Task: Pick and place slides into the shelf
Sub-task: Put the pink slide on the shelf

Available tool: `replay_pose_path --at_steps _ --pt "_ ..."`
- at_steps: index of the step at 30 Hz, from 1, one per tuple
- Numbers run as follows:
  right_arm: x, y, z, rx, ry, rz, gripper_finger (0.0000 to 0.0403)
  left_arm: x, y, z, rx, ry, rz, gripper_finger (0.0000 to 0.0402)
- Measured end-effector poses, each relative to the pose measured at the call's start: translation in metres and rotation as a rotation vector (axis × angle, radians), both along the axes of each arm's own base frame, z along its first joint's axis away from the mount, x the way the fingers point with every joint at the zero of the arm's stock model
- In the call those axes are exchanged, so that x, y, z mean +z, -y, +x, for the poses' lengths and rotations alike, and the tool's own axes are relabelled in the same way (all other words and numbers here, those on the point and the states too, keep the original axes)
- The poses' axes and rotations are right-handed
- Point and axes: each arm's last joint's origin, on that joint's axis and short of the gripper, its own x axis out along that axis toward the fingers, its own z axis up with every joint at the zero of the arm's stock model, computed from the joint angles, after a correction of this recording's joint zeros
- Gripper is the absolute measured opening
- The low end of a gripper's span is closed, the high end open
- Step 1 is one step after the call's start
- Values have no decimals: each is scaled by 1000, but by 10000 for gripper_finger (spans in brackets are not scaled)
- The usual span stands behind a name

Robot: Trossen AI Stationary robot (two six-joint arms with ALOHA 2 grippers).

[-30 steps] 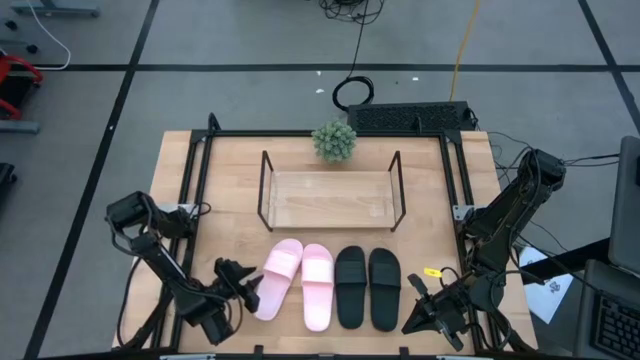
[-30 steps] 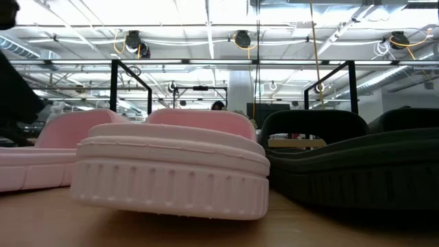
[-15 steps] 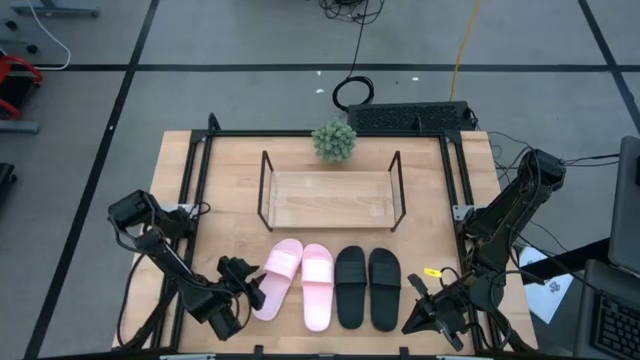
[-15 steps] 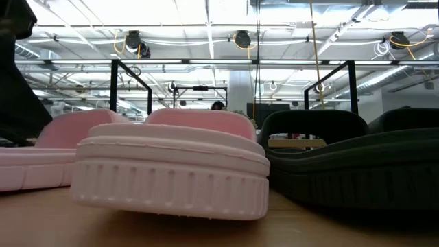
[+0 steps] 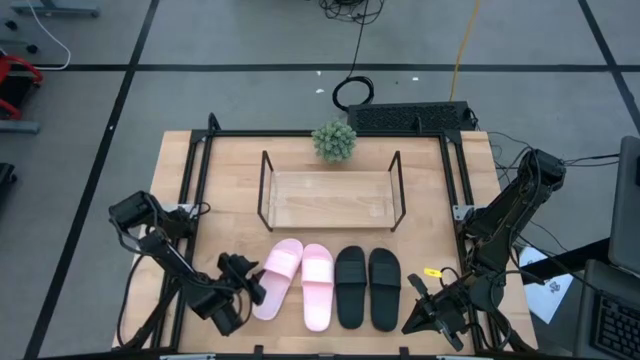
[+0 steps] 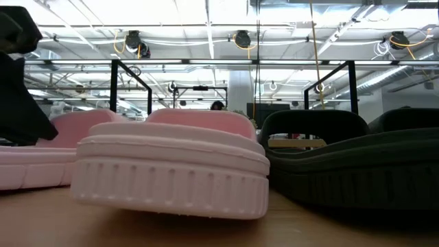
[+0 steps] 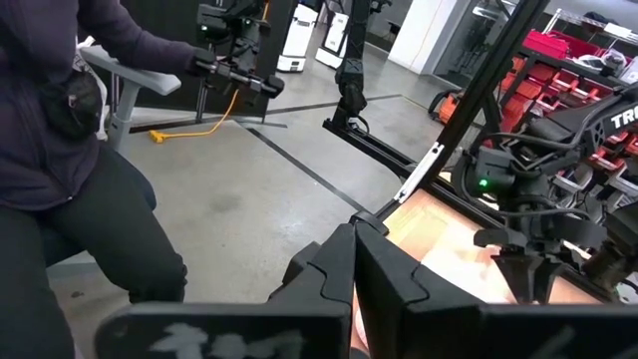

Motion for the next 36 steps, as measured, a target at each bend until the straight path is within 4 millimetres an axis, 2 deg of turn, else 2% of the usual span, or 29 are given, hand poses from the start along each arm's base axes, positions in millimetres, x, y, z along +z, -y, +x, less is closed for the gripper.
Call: replay_pose_path --at_steps 11,20,23,28,36 --pt "0 0 0 -1 0 0 0 -12 -15 8 3 11 15 156" --pt "0 0 0 0 0 -1 0 -13 -24 17 8 4 61 151" --pt "0 0 0 0 0 -1 0 -13 -25 18 3 2 63 118" --pt "0 0 0 0 0 -1 0 -13 -21 19 -34 5 63 17" --pt "0 0 0 0 0 0 0 -9 -14 21 -48 43 47 3"
